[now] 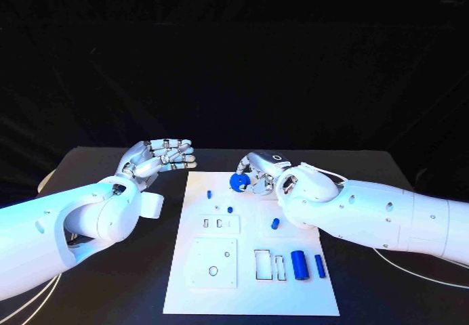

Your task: Assemble the parts on the task board

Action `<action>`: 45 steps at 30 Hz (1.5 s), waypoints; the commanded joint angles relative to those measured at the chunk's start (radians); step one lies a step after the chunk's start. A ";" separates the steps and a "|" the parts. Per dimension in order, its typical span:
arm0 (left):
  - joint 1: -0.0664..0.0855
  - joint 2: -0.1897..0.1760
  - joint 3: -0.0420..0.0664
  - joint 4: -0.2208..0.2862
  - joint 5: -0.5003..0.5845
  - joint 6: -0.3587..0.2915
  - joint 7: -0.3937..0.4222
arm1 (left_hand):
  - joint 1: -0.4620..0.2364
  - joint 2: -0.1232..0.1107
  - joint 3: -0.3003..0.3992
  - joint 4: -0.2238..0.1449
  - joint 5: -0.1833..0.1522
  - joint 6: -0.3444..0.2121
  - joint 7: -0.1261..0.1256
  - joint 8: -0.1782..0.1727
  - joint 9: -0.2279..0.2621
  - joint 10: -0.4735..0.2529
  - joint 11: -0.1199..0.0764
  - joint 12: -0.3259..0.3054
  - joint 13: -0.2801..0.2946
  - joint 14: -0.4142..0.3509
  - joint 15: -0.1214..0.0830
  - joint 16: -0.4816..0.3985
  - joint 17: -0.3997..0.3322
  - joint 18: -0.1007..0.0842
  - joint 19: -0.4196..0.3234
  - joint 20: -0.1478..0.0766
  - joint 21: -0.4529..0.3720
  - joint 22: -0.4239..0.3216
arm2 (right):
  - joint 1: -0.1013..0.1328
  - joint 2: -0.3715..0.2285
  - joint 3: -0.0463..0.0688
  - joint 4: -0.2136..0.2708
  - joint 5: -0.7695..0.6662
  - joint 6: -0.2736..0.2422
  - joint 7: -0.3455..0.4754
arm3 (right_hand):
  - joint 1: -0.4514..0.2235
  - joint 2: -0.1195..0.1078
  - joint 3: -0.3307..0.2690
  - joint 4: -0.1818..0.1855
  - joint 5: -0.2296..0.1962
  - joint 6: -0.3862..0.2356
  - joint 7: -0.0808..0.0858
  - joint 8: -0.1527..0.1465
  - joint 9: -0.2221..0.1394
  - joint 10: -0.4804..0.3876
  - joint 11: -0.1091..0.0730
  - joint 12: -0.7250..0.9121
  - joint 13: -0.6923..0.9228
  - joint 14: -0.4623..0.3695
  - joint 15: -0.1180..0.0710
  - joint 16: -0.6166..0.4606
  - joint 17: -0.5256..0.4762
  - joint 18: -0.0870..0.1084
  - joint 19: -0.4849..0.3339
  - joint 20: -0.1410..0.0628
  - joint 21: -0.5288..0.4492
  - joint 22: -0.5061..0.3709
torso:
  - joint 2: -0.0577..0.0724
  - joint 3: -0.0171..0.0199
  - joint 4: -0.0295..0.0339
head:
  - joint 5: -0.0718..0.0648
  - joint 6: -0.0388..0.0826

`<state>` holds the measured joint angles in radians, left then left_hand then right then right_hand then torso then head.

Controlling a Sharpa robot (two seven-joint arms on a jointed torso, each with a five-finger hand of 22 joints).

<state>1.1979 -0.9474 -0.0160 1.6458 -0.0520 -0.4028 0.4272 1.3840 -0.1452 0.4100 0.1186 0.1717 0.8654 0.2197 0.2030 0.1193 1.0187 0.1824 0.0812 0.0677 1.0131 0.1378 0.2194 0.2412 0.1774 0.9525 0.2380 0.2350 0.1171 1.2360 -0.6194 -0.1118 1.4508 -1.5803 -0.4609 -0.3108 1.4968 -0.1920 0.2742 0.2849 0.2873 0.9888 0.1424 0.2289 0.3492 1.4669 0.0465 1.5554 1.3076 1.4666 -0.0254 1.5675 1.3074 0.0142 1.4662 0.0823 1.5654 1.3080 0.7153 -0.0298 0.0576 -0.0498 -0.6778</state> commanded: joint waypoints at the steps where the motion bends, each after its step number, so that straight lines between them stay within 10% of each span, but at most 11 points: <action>1: 0.001 0.003 0.001 0.002 0.003 0.019 0.005 | -0.003 -0.004 0.003 0.000 -0.002 0.003 0.017 0.004 -0.001 0.008 0.000 -0.006 -0.001 -0.010 0.000 -0.006 0.002 0.004 0.001 0.002 0.004 0.001 | -0.007 0.022 -0.002 -0.021 -0.066 -0.017 -0.013 | -0.011 0.001 0.007 -0.001 0.002 0.039 -0.025 0.015 0.010 0.094 -0.009 0.005 0.252 0.104 -0.006 0.003 0.263 -0.014 0.105 -0.006 0.005 0.263 | 0.001 0.0005 0.0025 | 0.000 0.001; 32: 0.001 0.005 0.001 0.002 0.003 0.023 0.004 | -0.004 -0.004 0.005 0.000 -0.002 0.003 0.017 0.004 -0.001 0.009 0.000 -0.006 -0.001 -0.011 0.000 -0.006 0.003 0.004 0.001 0.002 0.004 0.001 | -0.045 0.146 -0.010 -0.179 -0.061 0.021 -0.027 | -0.030 -0.011 0.027 -0.001 -0.011 0.022 -0.019 0.005 0.005 0.086 -0.003 -0.004 0.242 0.104 -0.002 0.003 0.263 -0.014 0.105 -0.005 0.005 0.263 | 0.002 0.0016 -0.0032 | 0.009 -0.006; 40: 0.001 0.004 0.001 0.002 0.003 0.024 0.002 | -0.004 -0.004 0.005 0.000 -0.002 0.003 0.017 0.004 -0.001 0.009 0.000 -0.006 -0.001 -0.011 0.000 -0.006 0.003 0.004 0.001 0.002 0.004 0.001 | -0.045 0.155 -0.012 -0.193 -0.040 0.030 -0.014 | -0.120 -0.049 -0.019 0.004 -0.092 -0.069 0.010 -0.055 -0.020 0.035 0.024 -0.063 0.187 0.104 0.023 0.003 0.263 -0.014 0.105 0.018 0.005 0.263 | 0.001 0.0018 -0.0021 | 0.007 -0.006; 45: 0.001 0.004 0.001 0.002 0.003 0.024 0.001 | -0.005 -0.004 0.006 -0.001 -0.002 0.003 0.017 0.004 -0.001 0.009 0.000 -0.007 -0.001 -0.012 0.000 -0.007 0.005 0.004 0.000 0.002 0.005 0.001 | -0.046 0.157 -0.013 -0.197 -0.023 0.046 -0.009 | -0.207 -0.024 -0.098 0.008 -0.086 -0.079 0.019 -0.071 -0.025 0.031 0.032 -0.067 0.184 0.104 0.032 0.003 0.263 -0.014 0.105 0.028 0.005 0.263 | 0.001 0.0014 -0.0021 | 0.007 -0.006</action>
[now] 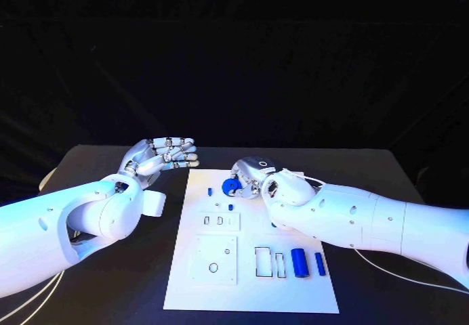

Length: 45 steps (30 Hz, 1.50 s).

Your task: Assemble the parts on the task board

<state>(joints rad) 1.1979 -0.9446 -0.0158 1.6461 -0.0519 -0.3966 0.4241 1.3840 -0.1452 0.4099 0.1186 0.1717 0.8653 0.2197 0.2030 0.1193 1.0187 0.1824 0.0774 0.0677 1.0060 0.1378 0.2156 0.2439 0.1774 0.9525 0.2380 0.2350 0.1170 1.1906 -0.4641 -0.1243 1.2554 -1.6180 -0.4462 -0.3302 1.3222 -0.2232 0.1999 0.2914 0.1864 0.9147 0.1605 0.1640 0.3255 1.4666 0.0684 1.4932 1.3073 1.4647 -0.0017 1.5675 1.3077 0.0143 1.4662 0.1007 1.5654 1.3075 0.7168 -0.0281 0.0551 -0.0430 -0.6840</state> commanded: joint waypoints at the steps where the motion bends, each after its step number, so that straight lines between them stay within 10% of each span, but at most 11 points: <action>1: 0.001 0.001 0.001 0.002 0.002 0.018 0.004 | -0.005 -0.004 0.006 -0.001 -0.002 0.003 0.017 0.004 -0.001 0.009 0.000 -0.003 -0.001 -0.004 0.000 -0.003 0.002 0.004 0.000 0.002 0.005 0.001 | 0.000 0.001 -0.001 -0.002 0.019 0.037 0.011 | -0.053 0.016 -0.036 0.002 0.026 -0.004 0.001 -0.007 -0.002 0.032 0.011 -0.004 0.185 0.106 0.009 0.003 0.263 -0.014 0.105 0.010 0.005 0.263 | -0.001 -0.0001 0.0002 | 0.000 0.000; 16: 0.002 -0.003 0.001 0.007 0.002 0.018 0.003 | -0.005 -0.005 0.007 -0.001 -0.002 0.003 0.017 0.004 -0.001 0.009 0.001 -0.004 -0.001 -0.005 0.000 -0.004 0.002 0.004 0.000 0.002 0.005 0.001 | -0.002 -0.015 -0.002 0.004 0.045 0.088 0.011 | -0.105 0.061 -0.037 0.001 0.058 0.025 -0.005 0.001 0.001 0.049 0.006 0.014 0.204 0.106 0.006 0.003 0.263 -0.014 0.105 0.010 0.005 0.263 | 0.000 0.0003 -0.0006 | -0.001 -0.001; 26: 0.002 -0.009 0.001 0.008 0.001 0.016 0.003 | -0.005 -0.005 0.007 -0.001 -0.002 0.003 0.018 0.004 -0.001 0.009 0.001 -0.005 -0.001 -0.006 0.001 -0.004 0.003 0.003 -0.001 0.003 0.004 0.001 | -0.006 -0.069 -0.002 0.058 0.039 -0.004 0.011 | -0.101 0.062 -0.030 -0.001 0.067 0.031 -0.007 0.002 0.002 0.052 0.004 0.018 0.207 0.106 0.004 0.003 0.263 -0.014 0.105 0.008 0.005 0.263 | 0.000 0.0015 -0.0039 | -0.002 0.002; 36: 0.001 -0.011 0.001 0.003 0.001 0.017 0.004 | -0.005 -0.005 0.007 -0.001 -0.002 0.003 0.018 0.004 -0.001 0.009 0.001 -0.005 -0.001 -0.006 0.001 -0.004 0.003 0.003 -0.001 0.003 0.004 0.001 | 0.006 -0.238 0.018 0.218 0.160 -0.072 0.037 | -0.088 0.039 -0.030 -0.001 0.061 0.018 -0.003 -0.007 -0.002 0.040 0.007 0.004 0.195 0.106 0.005 0.003 0.263 -0.014 0.105 0.007 0.005 0.263 | -0.002 0.0029 -0.0056 | -0.010 0.009; 45: 0.001 -0.011 0.001 -0.005 0.001 0.019 0.003 | -0.005 -0.005 0.009 -0.002 -0.002 0.002 0.018 0.003 -0.002 0.008 0.001 -0.006 -0.001 -0.008 0.001 -0.006 0.004 0.003 -0.002 0.003 0.004 0.000 | 0.044 -0.433 0.026 0.282 0.342 0.047 0.186 | 0.118 0.014 -0.001 -0.050 -0.022 0.025 -0.002 -0.012 -0.004 0.020 0.008 -0.020 0.176 0.106 0.006 0.003 0.263 -0.014 0.105 0.009 0.005 0.263 | -0.007 0.0077 -0.0190 | -0.018 0.011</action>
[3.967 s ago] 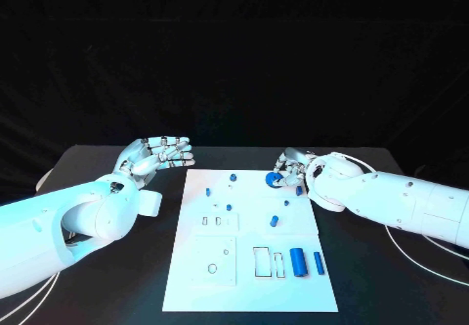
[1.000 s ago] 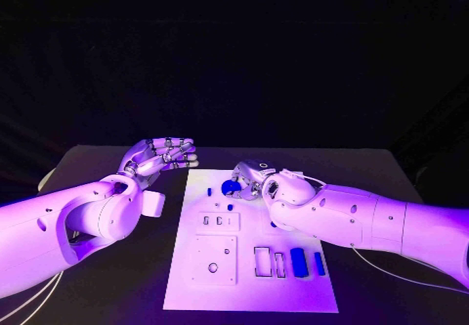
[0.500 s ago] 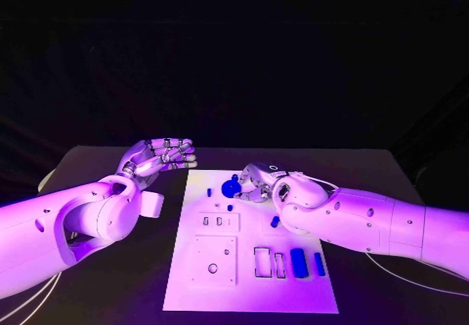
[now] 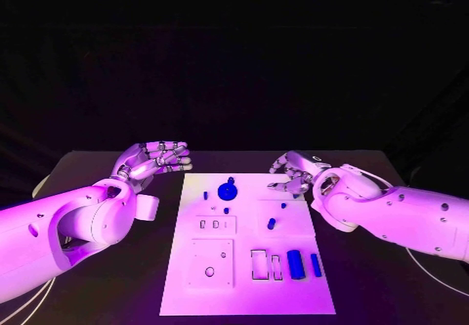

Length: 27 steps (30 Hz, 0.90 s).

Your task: Assemble the parts on the task board

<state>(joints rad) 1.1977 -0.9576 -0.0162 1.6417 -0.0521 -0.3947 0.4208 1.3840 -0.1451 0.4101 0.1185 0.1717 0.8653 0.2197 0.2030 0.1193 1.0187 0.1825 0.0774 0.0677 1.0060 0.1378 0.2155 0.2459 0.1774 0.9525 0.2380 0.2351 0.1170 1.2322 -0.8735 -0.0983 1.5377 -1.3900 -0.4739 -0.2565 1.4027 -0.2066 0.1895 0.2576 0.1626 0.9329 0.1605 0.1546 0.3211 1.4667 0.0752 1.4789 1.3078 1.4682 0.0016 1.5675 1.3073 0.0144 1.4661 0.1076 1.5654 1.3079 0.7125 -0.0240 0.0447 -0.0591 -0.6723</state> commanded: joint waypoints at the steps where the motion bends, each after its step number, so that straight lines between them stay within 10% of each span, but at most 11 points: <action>1: 0.001 0.003 0.001 -0.001 0.001 0.018 0.007 | -0.005 -0.005 0.009 -0.002 -0.002 0.002 0.018 0.003 -0.002 0.008 0.001 -0.006 -0.001 -0.008 0.001 -0.005 0.002 0.003 -0.002 0.003 0.004 0.000 | 0.005 -0.037 0.000 -0.006 0.122 0.087 0.128 | 0.061 -0.005 0.019 -0.025 0.012 0.007 -0.003 -0.003 0.000 0.019 0.000 -0.007 0.174 0.103 0.001 0.003 0.263 -0.014 0.105 0.001 0.005 0.263 | -0.004 0.0040 -0.0098 | -0.002 -0.001; 15: 0.001 0.013 0.001 -0.021 0.000 0.024 0.007 | -0.004 -0.006 0.010 -0.003 -0.002 0.003 0.017 0.003 -0.002 0.009 0.001 -0.006 -0.001 -0.009 0.001 -0.006 0.003 0.003 -0.003 0.003 0.004 0.000 | -0.009 -0.095 -0.002 -0.095 0.109 0.149 0.219 | 0.105 -0.032 0.031 -0.036 0.021 -0.001 -0.006 -0.011 -0.005 0.006 -0.003 -0.023 0.162 0.103 -0.002 0.003 0.263 -0.014 0.105 -0.002 0.005 0.263 | -0.005 0.0163 -0.0111 | -0.008 -0.010; 27: 0.001 0.015 0.001 -0.030 -0.001 0.025 0.007 | -0.004 -0.006 0.011 -0.003 -0.002 0.003 0.017 0.004 -0.001 0.010 0.001 -0.006 -0.001 -0.009 0.002 -0.007 0.003 0.003 -0.004 0.003 0.004 0.000 | -0.042 -0.079 -0.002 -0.129 0.105 0.141 0.210 | 0.103 -0.031 0.031 -0.031 0.023 -0.003 -0.005 -0.012 -0.006 0.008 -0.002 -0.021 0.163 0.103 -0.001 0.003 0.263 -0.014 0.105 -0.002 0.005 0.263 | -0.006 0.0126 -0.0114 | -0.010 -0.018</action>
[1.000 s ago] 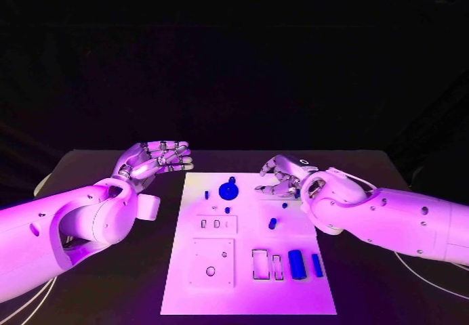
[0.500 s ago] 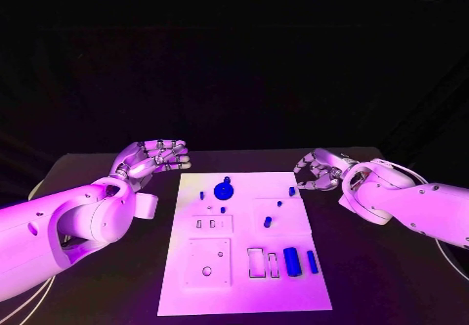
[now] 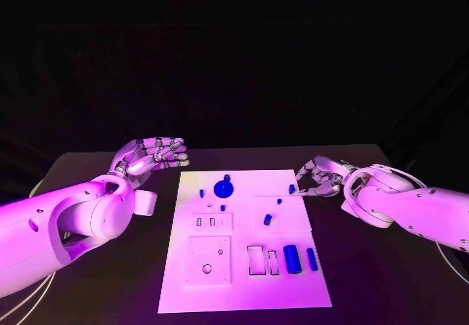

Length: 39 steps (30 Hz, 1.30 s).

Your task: Assemble the parts on the task board

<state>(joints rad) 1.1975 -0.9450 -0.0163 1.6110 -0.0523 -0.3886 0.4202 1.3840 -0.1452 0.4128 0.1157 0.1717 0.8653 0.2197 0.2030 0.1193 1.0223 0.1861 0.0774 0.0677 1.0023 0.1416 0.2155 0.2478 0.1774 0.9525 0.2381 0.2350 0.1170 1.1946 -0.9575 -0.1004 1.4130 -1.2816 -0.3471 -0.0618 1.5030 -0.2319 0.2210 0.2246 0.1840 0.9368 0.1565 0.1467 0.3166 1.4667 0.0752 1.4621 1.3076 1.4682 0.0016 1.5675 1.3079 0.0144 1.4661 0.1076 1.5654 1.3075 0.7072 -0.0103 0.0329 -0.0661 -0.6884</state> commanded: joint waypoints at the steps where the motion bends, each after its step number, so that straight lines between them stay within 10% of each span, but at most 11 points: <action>1: 0.001 0.002 0.001 0.000 -0.001 0.019 0.008 | -0.004 -0.006 0.008 0.000 -0.002 0.003 0.017 0.004 -0.001 0.006 -0.003 -0.006 -0.001 -0.006 -0.002 -0.007 0.001 0.003 -0.004 0.003 0.004 0.000 | -0.008 0.009 0.000 -0.007 -0.004 0.008 0.012 | 0.000 -0.007 -0.002 0.005 0.003 -0.008 0.000 -0.005 -0.002 0.007 -0.002 -0.005 0.163 0.103 0.000 0.003 0.263 -0.014 0.105 -0.002 0.005 0.263 | 0.000 -0.0014 0.0009 | -0.003 -0.002; 39: 0.001 -0.002 0.001 -0.001 -0.002 0.017 0.003 | 0.001 -0.004 0.015 -0.004 -0.001 0.004 0.017 0.004 -0.002 0.007 -0.003 -0.007 -0.001 -0.008 -0.002 -0.009 0.004 0.003 -0.007 0.004 0.004 0.000 | -0.037 0.071 0.000 -0.058 0.019 -0.019 -0.014 | -0.002 0.052 0.049 0.054 0.018 0.043 -0.013 0.011 0.000 0.035 -0.013 0.024 0.188 0.103 -0.013 0.003 0.263 -0.014 0.105 -0.011 0.005 0.263 | -0.002 -0.0038 0.0016 | 0.003 -0.022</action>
<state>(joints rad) 1.1974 -0.9472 -0.0164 1.6079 -0.0528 -0.3864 0.4180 1.3840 -0.1452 0.4210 0.1132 0.1717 0.8653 0.2197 0.2030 0.1193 1.0223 0.1860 0.0774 0.0677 1.0023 0.1415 0.2115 0.2513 0.1775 0.9488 0.2415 0.2351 0.1170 1.1587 -0.8880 -0.1001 1.3556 -1.2629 -0.3763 -0.0773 1.5041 -0.1906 0.2640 0.2786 0.1997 0.9743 0.1441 0.1547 0.3165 1.4667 0.0678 1.4820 1.3074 1.4668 -0.0043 1.5675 1.3075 0.0143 1.4662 0.1000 1.5653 1.3080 0.7048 -0.0138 0.0335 -0.0633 -0.7085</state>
